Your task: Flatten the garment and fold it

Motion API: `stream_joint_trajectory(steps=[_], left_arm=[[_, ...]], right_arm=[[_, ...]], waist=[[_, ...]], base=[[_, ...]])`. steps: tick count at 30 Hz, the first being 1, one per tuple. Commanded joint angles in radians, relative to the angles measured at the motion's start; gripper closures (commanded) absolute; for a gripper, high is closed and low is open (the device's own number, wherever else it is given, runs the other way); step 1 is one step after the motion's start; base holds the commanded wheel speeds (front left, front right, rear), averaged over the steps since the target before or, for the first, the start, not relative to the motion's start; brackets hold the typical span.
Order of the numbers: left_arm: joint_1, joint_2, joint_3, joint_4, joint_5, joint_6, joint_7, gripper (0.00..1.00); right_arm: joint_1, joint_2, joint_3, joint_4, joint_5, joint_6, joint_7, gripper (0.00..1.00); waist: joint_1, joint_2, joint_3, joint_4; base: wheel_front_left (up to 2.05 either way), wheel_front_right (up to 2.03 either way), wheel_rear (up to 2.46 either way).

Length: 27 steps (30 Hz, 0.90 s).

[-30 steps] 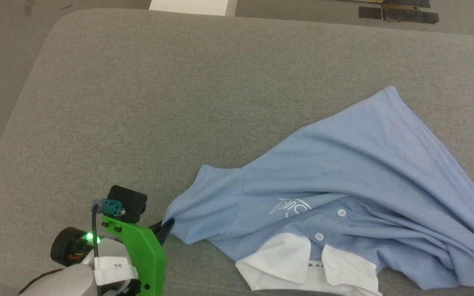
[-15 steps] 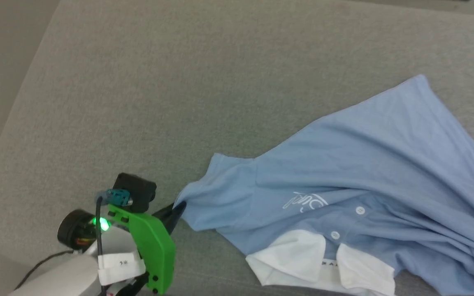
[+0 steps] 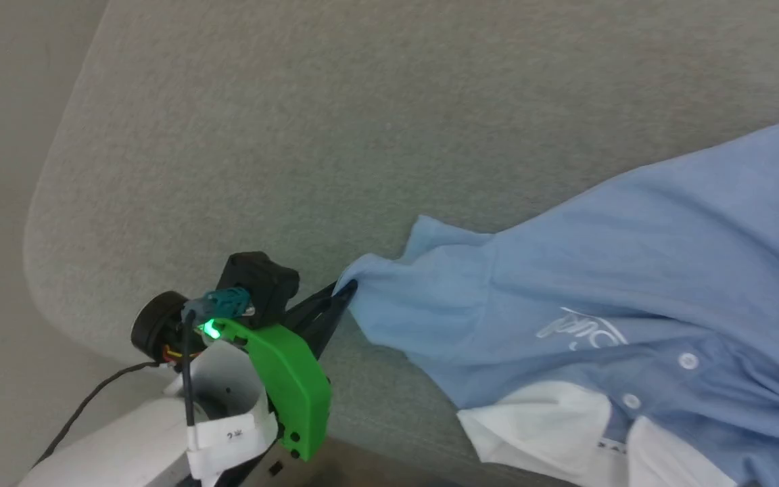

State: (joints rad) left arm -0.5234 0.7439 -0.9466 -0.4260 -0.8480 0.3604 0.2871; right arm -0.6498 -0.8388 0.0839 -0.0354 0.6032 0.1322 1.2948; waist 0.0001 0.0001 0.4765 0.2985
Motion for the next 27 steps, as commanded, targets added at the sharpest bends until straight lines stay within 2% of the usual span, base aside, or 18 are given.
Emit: stream_joint_trajectory(steps=[1, 7, 14, 16, 20, 27], left_arm=[[-0.017, -0.013, 0.001, 0.001, 0.009, -0.003, -0.008, 1.0], [-0.029, -0.039, -0.007, 0.013, 0.02, -0.007, -0.02, 1.0], [-0.023, -0.048, -0.01, 0.027, 0.022, -0.005, -0.031, 1.0], [-0.021, -0.049, -0.01, 0.03, 0.021, -0.004, -0.033, 1.0], [-0.023, -0.043, -0.007, 0.036, 0.019, -0.005, -0.031, 1.0], [-0.033, -0.029, -0.003, 0.054, 0.012, -0.011, -0.019, 1.0]], right_arm=[[-0.031, 0.004, 0.009, 0.026, -0.016, -0.002, 0.005, 0.0], [-0.092, -0.003, 0.051, 0.12, -0.061, -0.002, 0.011, 0.0], [-0.008, -0.059, 0.143, 0.143, -0.051, -0.002, 0.039, 0.0], [0.019, -0.075, 0.161, 0.138, -0.041, -0.002, 0.044, 1.0], [0.04, -0.086, 0.17, 0.132, -0.027, -0.002, 0.024, 1.0], [-0.003, -0.055, 0.172, 0.147, -0.014, -0.002, -0.082, 1.0]], waist=[[-0.0001, -0.0001, 0.091, 0.091], [-0.0001, -0.0001, 0.124, 0.125], [-0.0001, -0.0001, 0.135, 0.131], [-0.0001, -0.0001, 0.135, 0.129], [-0.0001, -0.0001, 0.131, 0.117], [-0.0001, -0.0001, 0.07, 0.07]], base=[[0.0, 0.0, 0.0], [0.0, 0.0, 0.0], [0.0, 0.0, 0.0], [0.0, 0.0, 0.0], [0.0, 0.0, 0.0], [0.0, 0.0, 0.0]])
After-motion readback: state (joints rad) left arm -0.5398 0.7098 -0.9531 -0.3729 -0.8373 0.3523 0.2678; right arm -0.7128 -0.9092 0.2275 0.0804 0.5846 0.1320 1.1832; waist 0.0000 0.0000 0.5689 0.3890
